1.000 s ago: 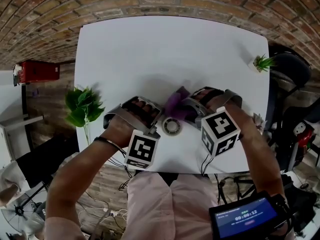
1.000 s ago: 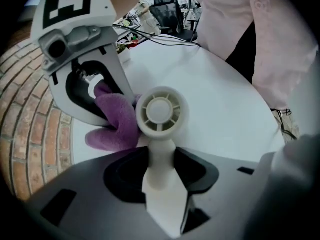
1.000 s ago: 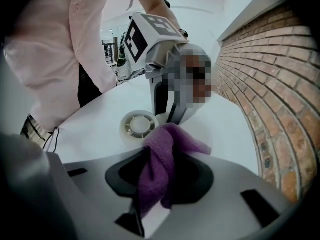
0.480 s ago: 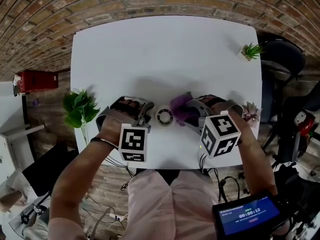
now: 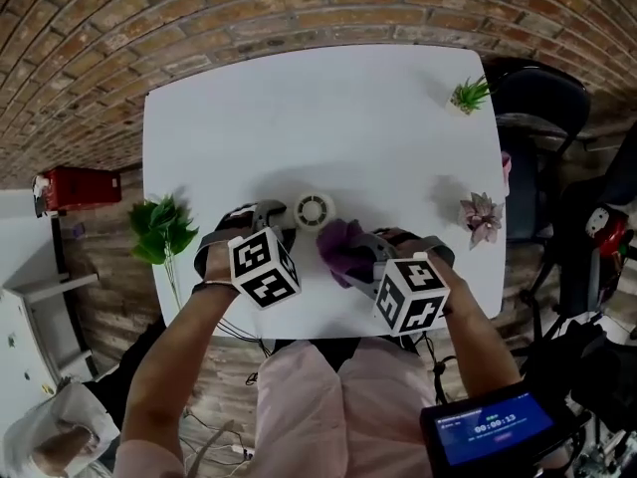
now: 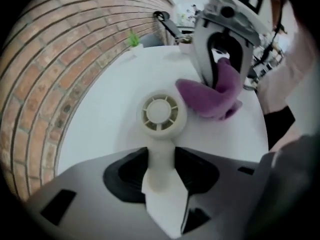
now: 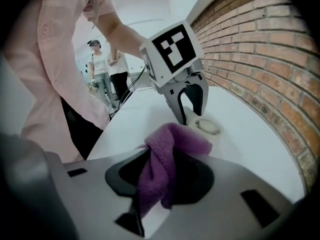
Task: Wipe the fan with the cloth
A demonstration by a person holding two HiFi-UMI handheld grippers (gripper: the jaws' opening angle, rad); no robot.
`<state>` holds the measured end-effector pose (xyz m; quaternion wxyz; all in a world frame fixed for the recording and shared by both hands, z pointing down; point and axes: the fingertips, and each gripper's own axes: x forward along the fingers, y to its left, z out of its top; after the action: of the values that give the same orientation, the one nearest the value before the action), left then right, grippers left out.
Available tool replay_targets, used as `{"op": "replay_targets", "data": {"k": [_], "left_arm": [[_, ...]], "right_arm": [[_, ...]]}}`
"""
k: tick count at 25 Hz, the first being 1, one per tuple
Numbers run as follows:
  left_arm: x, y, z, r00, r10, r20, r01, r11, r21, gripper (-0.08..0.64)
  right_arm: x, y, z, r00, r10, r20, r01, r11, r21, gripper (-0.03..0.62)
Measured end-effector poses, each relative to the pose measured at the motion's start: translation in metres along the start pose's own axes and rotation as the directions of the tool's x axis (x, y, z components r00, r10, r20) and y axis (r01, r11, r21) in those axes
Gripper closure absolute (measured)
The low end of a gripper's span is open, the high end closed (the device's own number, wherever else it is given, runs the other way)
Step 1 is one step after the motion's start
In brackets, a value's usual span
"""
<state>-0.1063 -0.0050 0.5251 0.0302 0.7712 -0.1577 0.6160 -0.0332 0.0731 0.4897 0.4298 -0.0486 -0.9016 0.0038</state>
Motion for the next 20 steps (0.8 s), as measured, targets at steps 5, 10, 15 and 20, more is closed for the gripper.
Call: {"op": "replay_targets", "data": {"k": [5,10,15,20], "left_arm": [[-0.008,-0.001,-0.002,0.997,-0.01,0.071,0.025,0.974,-0.226,0.357],[-0.023,-0.006,-0.034,0.996,-0.019,0.082,0.048,0.929,-0.366,0.308],[-0.02,-0.038,-0.033,0.984,-0.148,0.1,0.176,0.893,-0.414,0.276],[-0.02,-0.072,0.026,0.946,-0.248,0.206,0.31,0.877,-0.367,0.276]], "right_arm": [[-0.02,0.012,-0.007,0.997,-0.047,0.062,0.039,0.992,0.124,0.474],[-0.041,0.02,-0.024,0.996,-0.076,0.056,0.065,0.981,0.181,0.471],[-0.058,0.031,-0.033,0.993,-0.097,0.063,0.08,0.971,0.226,0.471],[-0.07,0.04,-0.044,0.99,-0.124,0.065,0.101,0.956,0.275,0.469]]}}
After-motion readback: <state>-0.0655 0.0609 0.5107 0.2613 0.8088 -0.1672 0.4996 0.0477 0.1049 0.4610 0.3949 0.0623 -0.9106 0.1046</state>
